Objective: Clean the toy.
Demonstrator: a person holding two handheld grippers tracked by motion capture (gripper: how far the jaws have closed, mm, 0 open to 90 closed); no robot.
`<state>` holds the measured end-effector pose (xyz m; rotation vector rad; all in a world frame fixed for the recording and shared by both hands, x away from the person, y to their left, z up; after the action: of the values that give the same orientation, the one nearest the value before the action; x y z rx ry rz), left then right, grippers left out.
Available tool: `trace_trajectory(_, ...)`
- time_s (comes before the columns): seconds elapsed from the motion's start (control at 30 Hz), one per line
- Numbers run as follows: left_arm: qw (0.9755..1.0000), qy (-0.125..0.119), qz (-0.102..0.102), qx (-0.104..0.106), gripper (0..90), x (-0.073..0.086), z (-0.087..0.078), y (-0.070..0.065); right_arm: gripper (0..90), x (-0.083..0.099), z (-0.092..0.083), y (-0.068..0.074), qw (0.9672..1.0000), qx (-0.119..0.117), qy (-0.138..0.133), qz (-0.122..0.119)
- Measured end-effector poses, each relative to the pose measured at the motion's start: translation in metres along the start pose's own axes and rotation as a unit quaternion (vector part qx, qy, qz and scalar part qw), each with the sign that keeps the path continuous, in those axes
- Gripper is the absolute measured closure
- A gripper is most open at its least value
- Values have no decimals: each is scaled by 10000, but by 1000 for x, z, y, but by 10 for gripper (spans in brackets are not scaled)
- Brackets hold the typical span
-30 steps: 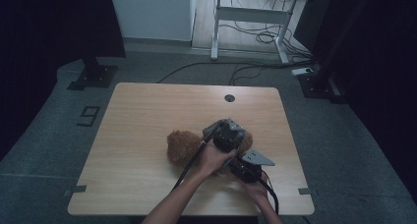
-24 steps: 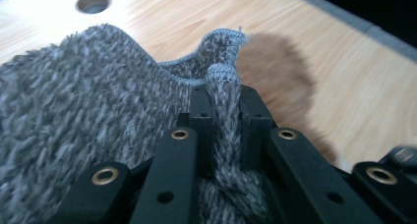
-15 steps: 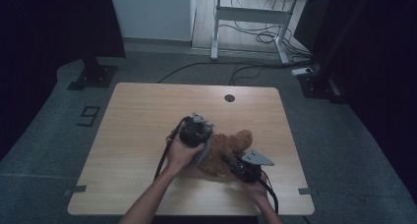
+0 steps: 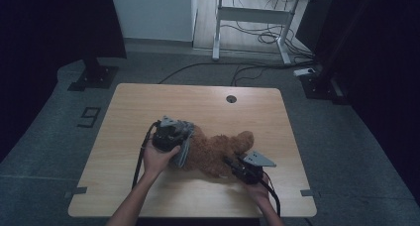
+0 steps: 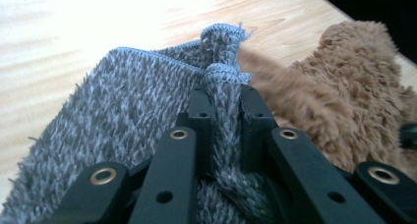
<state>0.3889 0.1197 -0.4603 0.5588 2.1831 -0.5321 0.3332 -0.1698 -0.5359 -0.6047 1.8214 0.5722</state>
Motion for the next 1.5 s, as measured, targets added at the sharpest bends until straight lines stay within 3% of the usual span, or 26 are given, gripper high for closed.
trace_trajectory(0.2, 9996, -194, -144, 124, 784, 8, -13, 4, 709, 0, 0, 1, 10000, 26, -9, -29)
trace_trajectory(0.47, 9997, -218, -12, 103, 781, -2, 2, -7, 724, -4, 11, -1, 9989, 388, -146, -232)
trace_trajectory(0.67, 9998, -187, 24, -5, 780, -16, 15, -9, 727, -12, 27, -14, 9984, 536, -172, -111)
trace_trajectory(0.97, 9997, -221, 77, -97, 780, -23, 21, -8, 749, -25, 55, -33, 9961, 837, -131, -225)
trace_trajectory(1.2, 9996, -239, 62, -162, 779, -29, 27, -6, 755, -28, 68, -42, 9932, 1107, -335, -129)
trace_trajectory(1.27, 9996, -216, 65, -157, 777, -31, 29, -6, 756, -27, 67, -42, 9936, 1058, -383, -81)
trace_trajectory(1.4, 9996, -193, 109, -158, 777, -38, 34, -7, 759, -25, 58, -42, 9969, 661, -421, 67)
trace_trajectory(1.5, 9997, -165, 119, -165, 777, -44, 38, -8, 761, -23, 51, -40, 9982, 447, -412, 13)
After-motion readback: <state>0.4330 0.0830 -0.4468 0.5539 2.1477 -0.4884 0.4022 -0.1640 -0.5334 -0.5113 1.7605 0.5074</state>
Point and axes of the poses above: each handheld gripper's, and its own axes: z roughly forward along the jaws, x roughly out of its underside, y roughly to its left, the point moved 2 cm from there along z, roughly forward along the jaws, and after that the axes turned 1 degree about -y, right-handed, at the moved point
